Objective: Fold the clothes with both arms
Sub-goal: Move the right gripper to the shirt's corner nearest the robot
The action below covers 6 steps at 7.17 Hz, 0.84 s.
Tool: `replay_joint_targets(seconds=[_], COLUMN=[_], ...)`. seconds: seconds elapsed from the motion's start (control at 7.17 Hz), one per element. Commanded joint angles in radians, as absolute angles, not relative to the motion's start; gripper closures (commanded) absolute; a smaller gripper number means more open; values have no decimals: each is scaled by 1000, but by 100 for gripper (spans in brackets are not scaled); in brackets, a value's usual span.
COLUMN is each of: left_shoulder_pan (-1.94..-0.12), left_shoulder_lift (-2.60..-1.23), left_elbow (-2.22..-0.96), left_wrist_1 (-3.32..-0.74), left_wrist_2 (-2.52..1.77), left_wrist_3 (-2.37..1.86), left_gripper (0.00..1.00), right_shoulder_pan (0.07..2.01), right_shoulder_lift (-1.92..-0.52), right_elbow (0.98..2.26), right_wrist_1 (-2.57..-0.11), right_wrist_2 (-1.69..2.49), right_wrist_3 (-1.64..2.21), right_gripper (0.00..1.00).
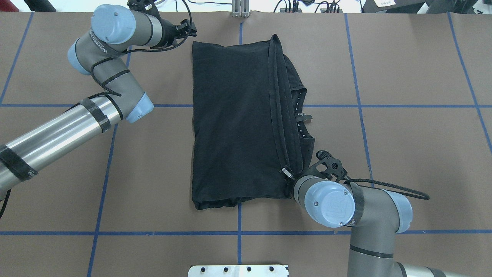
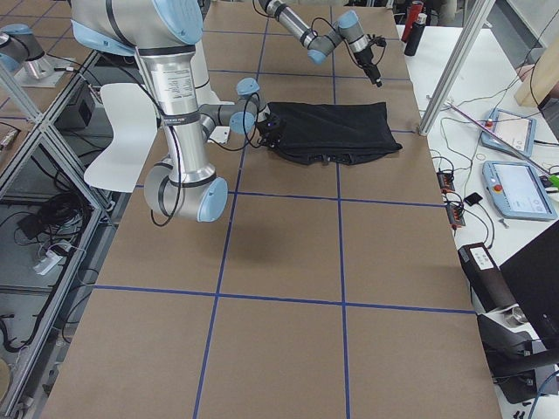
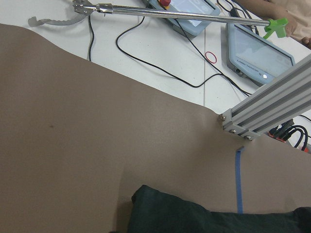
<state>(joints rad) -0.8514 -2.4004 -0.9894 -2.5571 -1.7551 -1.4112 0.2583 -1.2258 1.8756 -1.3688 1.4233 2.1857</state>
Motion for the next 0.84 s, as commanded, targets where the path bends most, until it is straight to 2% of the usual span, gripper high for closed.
replay_joint_targets(seconds=[0.0, 0.14, 0.28, 0.7], left_shoulder_pan=[-851, -851, -851, -777], left_shoulder_lift=[-2399, -2396, -2328, -2035], left_elbow=[-997, -1012, -1108, -1520], left_wrist_1=[-2557, -2557, -2557, -2560], left_wrist_2=[-1755, -1755, -1758, -1813], left_wrist_3=[-1413, -1413, -1452, -1731], left_gripper=[23, 23, 23, 23], right_shoulder_pan=[265, 270, 271, 270], right_shoulder_lift=[-1221, -1232, -1256, -1342], right_elbow=[1884, 1914, 1948, 2037], right_wrist_1=[-1376, -1381, -1381, -1378], right_wrist_2=[1425, 1430, 1431, 1451], right_wrist_3=[2186, 2184, 2184, 2186], right_gripper=[100, 100, 100, 100])
